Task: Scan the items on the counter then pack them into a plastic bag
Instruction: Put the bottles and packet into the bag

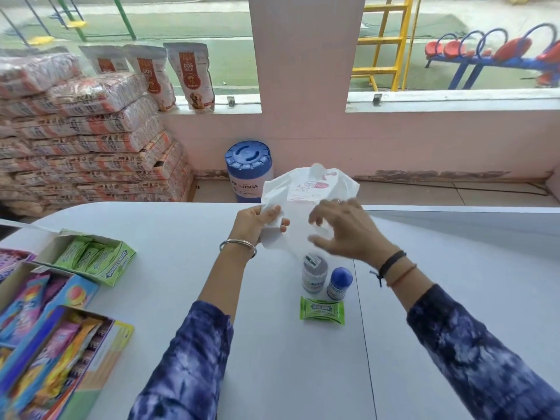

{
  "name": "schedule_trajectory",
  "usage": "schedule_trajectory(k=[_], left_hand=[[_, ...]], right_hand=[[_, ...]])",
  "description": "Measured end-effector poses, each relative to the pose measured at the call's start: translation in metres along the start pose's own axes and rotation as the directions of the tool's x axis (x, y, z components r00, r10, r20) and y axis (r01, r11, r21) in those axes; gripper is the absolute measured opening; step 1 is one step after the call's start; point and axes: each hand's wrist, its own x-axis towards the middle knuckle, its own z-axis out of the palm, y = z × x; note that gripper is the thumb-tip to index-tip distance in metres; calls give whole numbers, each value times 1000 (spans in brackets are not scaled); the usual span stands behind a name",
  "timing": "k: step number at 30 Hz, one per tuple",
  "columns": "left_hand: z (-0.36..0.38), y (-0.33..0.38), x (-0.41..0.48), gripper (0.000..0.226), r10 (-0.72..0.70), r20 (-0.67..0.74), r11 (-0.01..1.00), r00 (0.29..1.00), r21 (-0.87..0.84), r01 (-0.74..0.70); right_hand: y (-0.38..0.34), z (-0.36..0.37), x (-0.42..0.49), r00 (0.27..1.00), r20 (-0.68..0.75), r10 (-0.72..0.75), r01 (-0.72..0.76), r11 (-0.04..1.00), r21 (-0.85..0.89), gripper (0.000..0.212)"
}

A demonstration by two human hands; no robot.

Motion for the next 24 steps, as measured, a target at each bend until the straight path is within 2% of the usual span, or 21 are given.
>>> schedule_trajectory(k=[1,3,5,7,10,13,15,17,21,24], left_hand=[[0,-2,-1,12,-9,4,1000,1000,-11,9],[1,-4,-2,14,-28,-4,999,1000,-31,28],[1,-3,-3,14,-72,8,996,997,-43,72],[3,-2,-5,13,-130,60,991,990,5,130],[5,-2,-7,4,-156,69,985,985,81,150],[4,-1,-9,7,-104,51,992,993,76,100],[5,-1,-11,5,-75,84,996,994,64,69],[8,0,-13,4,-74,86,996,994,58,69],[10,1,-13,6,-135,66,991,989,10,135],[8,-4,-11,2,-147,39,987,988,76,144]], right_hand=[[-13,3,-9,997,82,8,-6,1000,-18,41],[-30,13,-22,964,255,74,-29,984,-177,56],[-35,23,-28,932,336,138,-50,965,-258,54],[-37,24,-30,913,368,176,-103,972,-209,46],[-38,12,-35,939,299,170,-151,985,-85,44],[-36,-16,-35,979,118,168,-180,978,101,45],[-30,-30,-24,978,0,208,-204,960,191,44],[-26,-28,-4,960,-73,269,-254,952,169,39],[-18,9,36,923,69,378,-377,926,-29,30],[-5,25,48,888,63,455,-451,890,-65,32]])
